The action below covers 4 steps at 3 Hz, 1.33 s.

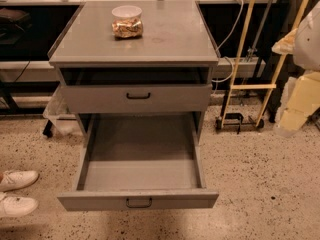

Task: Close middle drawer

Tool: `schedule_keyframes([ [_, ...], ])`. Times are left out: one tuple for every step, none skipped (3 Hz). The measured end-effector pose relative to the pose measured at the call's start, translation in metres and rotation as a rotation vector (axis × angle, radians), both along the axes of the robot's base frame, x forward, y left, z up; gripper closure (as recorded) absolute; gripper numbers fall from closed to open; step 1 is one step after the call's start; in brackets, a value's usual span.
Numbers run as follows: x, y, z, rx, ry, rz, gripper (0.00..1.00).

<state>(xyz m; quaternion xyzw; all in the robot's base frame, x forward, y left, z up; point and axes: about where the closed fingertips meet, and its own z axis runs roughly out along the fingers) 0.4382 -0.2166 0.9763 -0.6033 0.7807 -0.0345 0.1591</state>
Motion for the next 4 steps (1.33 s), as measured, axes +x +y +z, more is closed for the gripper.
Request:
schedule_keyframes([
  [0.0, 0.0, 0.0, 0.0, 0.0, 0.0, 0.0],
  [-0.001, 0.007, -0.015, 0.01, 0.02, 0.033, 0.0],
  [-0.004, 0.028, -0.08, 0.087, 0.107, 0.127, 0.0],
  [-0.021, 0.051, -0.169, 0.205, 0.187, 0.19, 0.0],
])
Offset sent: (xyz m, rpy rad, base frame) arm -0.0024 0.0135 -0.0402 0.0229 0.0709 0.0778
